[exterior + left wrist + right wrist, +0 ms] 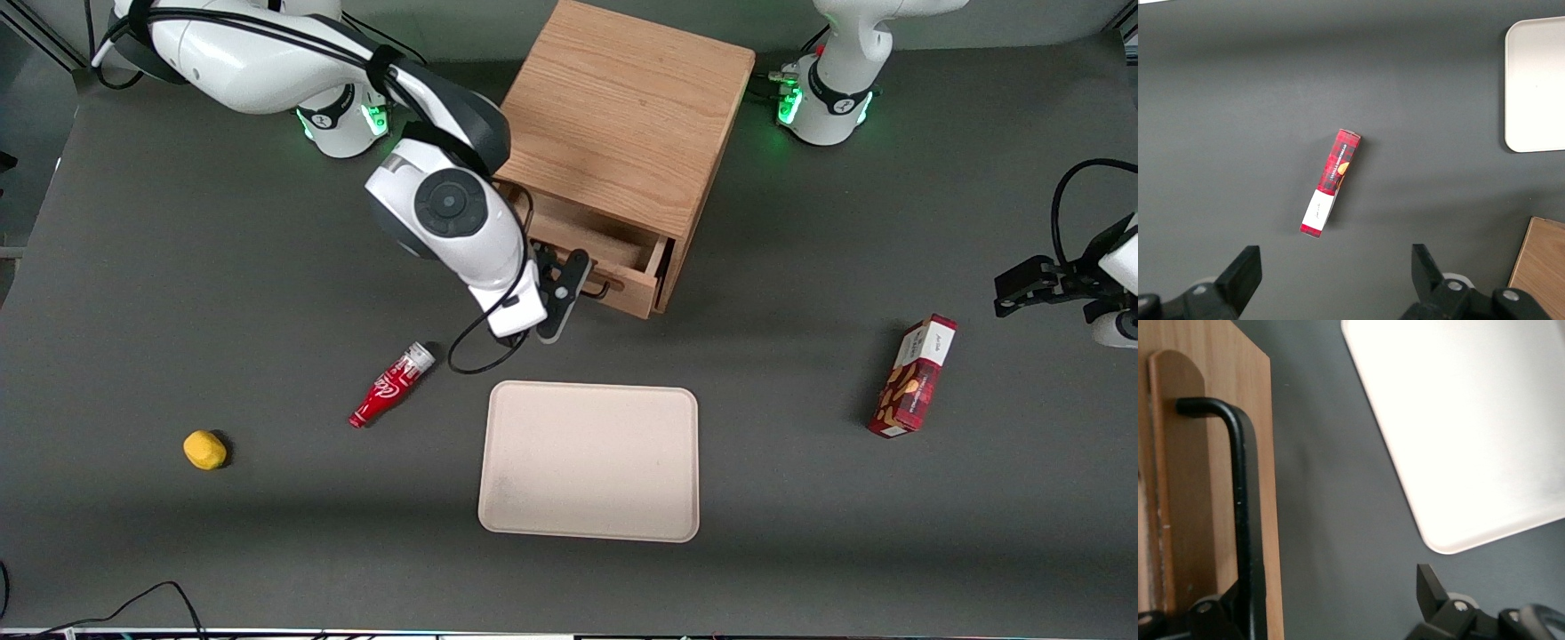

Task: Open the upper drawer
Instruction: 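Keep pulling the upper drawer handle with the right gripper until fully open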

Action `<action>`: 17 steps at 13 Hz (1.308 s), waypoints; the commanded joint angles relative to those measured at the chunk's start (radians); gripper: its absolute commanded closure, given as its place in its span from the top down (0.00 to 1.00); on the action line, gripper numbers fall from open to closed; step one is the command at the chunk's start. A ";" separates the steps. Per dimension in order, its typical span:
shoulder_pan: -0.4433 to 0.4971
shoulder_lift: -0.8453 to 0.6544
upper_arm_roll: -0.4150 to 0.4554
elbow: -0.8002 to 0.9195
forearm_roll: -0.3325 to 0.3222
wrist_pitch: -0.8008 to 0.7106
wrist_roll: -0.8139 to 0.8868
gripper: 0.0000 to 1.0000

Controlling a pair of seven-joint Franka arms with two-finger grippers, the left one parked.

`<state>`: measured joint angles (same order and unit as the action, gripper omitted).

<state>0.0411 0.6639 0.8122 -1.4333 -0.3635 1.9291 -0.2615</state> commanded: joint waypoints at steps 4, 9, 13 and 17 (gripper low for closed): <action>0.006 0.008 -0.094 0.059 -0.015 0.066 -0.107 1.00; 0.006 0.003 -0.200 0.062 0.100 0.165 -0.159 1.00; 0.006 0.011 -0.254 0.105 0.152 0.185 -0.165 1.00; -0.006 0.003 -0.291 0.122 0.228 0.198 -0.162 1.00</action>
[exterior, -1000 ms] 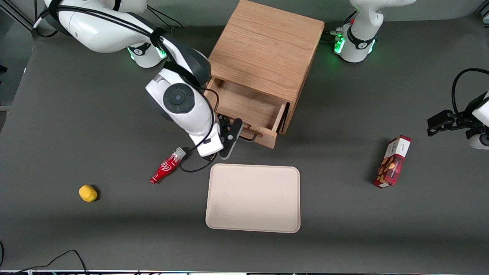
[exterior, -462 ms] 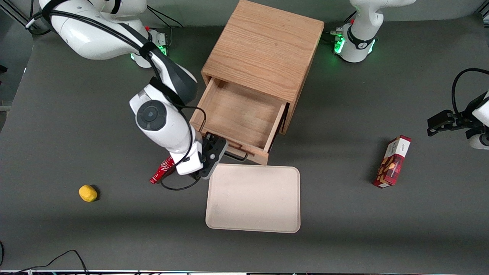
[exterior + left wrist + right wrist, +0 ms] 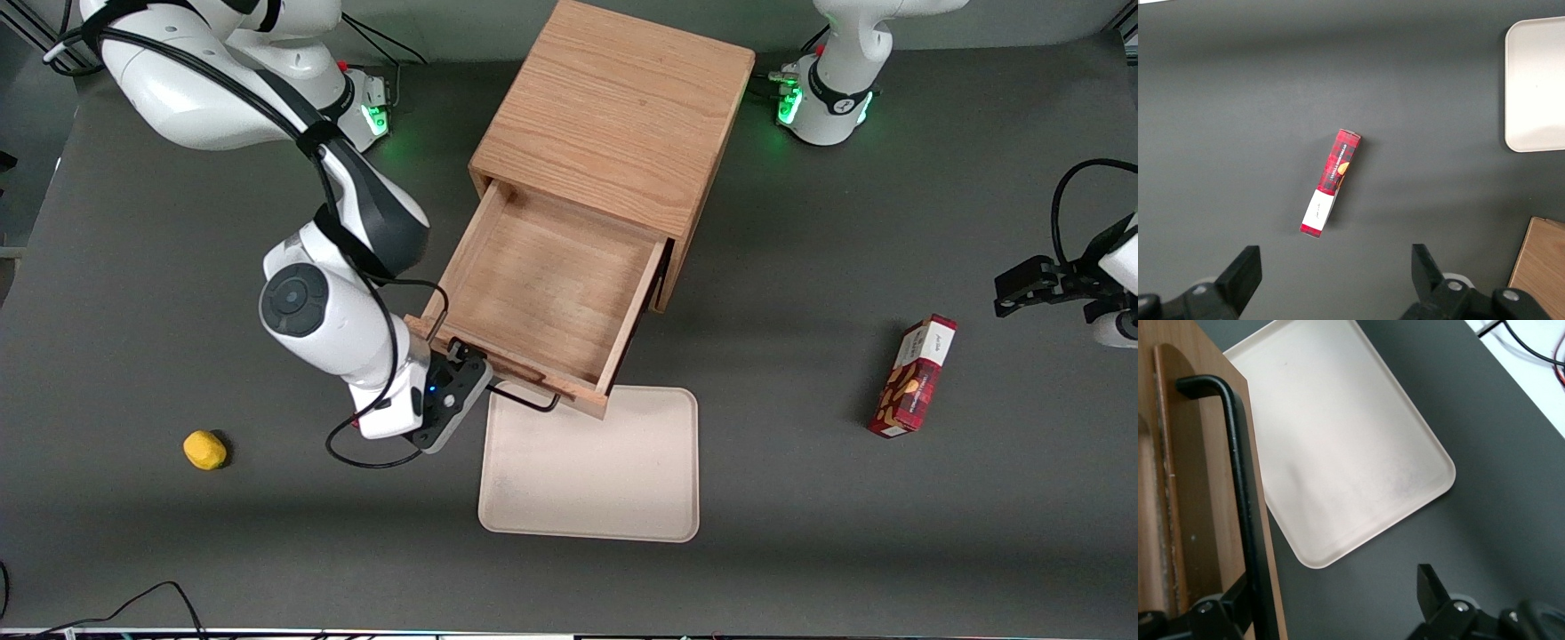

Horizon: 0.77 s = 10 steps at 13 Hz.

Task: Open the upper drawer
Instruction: 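Keep pulling the upper drawer handle with the right gripper until fully open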

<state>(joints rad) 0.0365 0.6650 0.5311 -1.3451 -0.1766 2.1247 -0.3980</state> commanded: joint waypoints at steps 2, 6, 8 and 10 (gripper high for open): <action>-0.001 -0.008 -0.008 0.035 0.046 0.001 -0.016 1.00; 0.011 -0.015 -0.008 0.043 0.071 0.003 -0.015 1.00; 0.008 -0.021 0.000 0.063 0.074 -0.005 -0.018 1.00; -0.004 -0.086 -0.006 0.061 0.135 -0.015 -0.010 1.00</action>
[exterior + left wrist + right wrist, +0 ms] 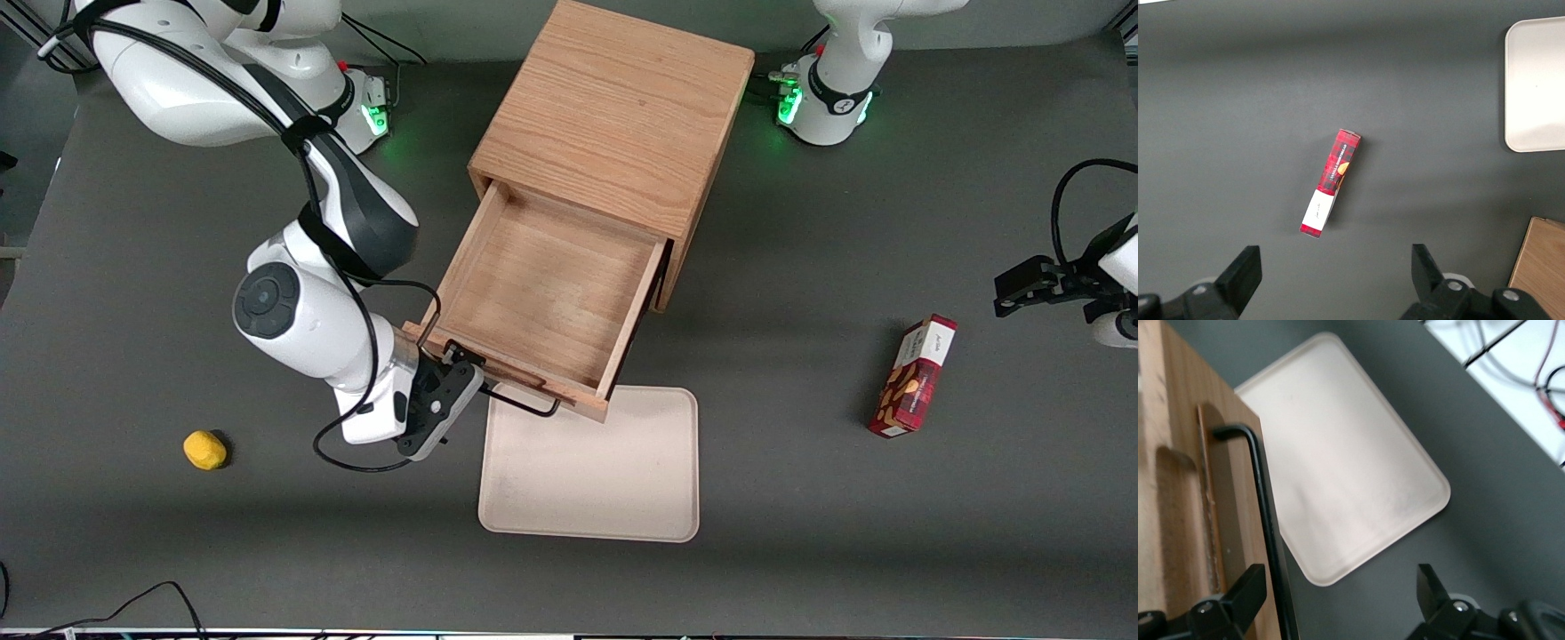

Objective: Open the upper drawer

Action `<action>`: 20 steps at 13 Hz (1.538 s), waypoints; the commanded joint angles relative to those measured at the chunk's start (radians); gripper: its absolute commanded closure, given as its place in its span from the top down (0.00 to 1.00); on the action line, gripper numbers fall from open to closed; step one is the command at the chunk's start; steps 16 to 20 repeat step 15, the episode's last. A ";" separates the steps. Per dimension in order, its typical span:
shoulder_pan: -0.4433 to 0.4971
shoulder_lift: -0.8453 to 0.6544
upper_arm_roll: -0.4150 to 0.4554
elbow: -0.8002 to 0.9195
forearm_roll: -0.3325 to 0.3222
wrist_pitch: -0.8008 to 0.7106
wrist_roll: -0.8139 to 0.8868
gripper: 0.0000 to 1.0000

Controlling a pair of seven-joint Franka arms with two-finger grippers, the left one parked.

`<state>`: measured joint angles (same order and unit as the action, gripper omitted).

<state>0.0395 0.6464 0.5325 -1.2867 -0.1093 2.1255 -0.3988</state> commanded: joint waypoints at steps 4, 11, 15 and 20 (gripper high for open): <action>-0.032 -0.279 -0.113 -0.046 0.151 -0.123 0.166 1.00; -0.199 -0.675 -0.258 -0.342 0.155 -0.404 0.468 1.00; -0.213 -0.781 -0.338 -0.459 0.148 -0.454 0.469 1.00; -0.213 -0.781 -0.338 -0.459 0.148 -0.454 0.469 1.00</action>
